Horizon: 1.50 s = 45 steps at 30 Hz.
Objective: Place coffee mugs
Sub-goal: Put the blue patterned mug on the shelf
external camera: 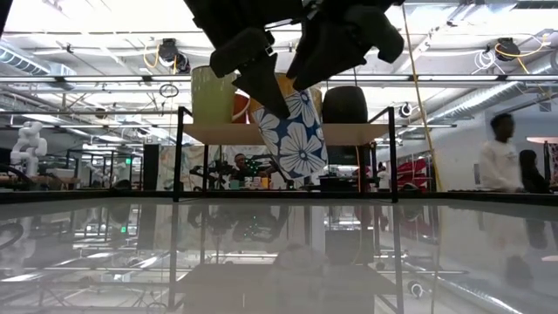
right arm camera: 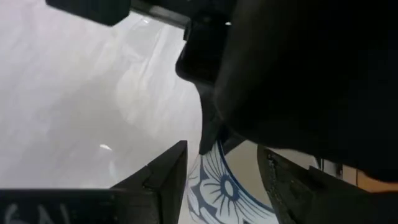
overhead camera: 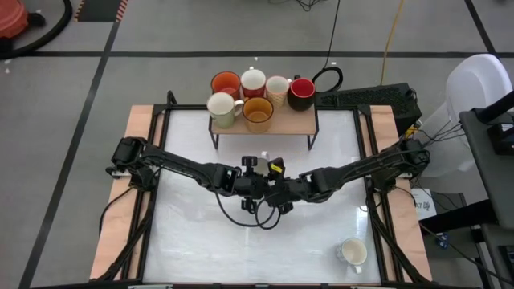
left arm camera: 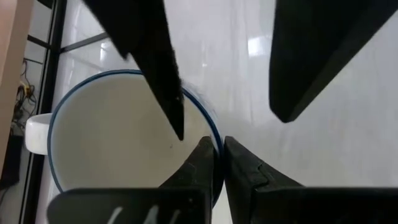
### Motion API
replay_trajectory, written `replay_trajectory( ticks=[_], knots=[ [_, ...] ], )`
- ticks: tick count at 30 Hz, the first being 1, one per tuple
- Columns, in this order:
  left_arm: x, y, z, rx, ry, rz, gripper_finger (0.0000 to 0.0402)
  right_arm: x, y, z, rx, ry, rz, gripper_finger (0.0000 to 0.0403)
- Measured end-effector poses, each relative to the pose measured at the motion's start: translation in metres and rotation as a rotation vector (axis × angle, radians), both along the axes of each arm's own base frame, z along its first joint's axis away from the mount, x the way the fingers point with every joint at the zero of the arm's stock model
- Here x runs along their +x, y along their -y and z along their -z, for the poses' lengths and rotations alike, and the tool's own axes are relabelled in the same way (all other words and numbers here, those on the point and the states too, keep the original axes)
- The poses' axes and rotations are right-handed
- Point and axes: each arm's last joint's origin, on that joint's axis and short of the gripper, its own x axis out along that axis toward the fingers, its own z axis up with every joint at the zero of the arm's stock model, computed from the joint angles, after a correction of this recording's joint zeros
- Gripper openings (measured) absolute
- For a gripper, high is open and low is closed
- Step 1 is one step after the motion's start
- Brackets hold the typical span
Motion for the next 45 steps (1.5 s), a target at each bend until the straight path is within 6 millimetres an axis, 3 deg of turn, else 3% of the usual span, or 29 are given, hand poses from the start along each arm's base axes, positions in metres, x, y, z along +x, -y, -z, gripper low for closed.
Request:
replay_trajectory(
  ticks=[20,25,33,39,45],
  knots=[
    [0.000,0.007,0.000,0.048,-0.006,0.070,0.0030,-0.003,0.010,0.016,-0.064,-0.060,-0.080,0.0094],
    [0.000,0.008,0.000,0.026,-0.006,0.079,0.0031,-0.001,0.008,0.015,-0.147,-0.065,-0.160,0.0108],
    [0.002,-0.004,-0.003,-0.059,0.040,-0.041,0.0032,-0.005,0.000,0.015,-0.419,-0.127,-0.186,0.0160],
    [0.001,0.009,-0.006,0.020,0.014,0.129,0.0032,-0.013,0.005,0.023,-0.435,-0.278,-0.269,0.0163],
    [0.004,0.014,-0.009,0.061,0.039,0.200,0.0033,-0.013,0.003,0.024,-0.459,-0.311,-0.398,0.0147]
  ],
)
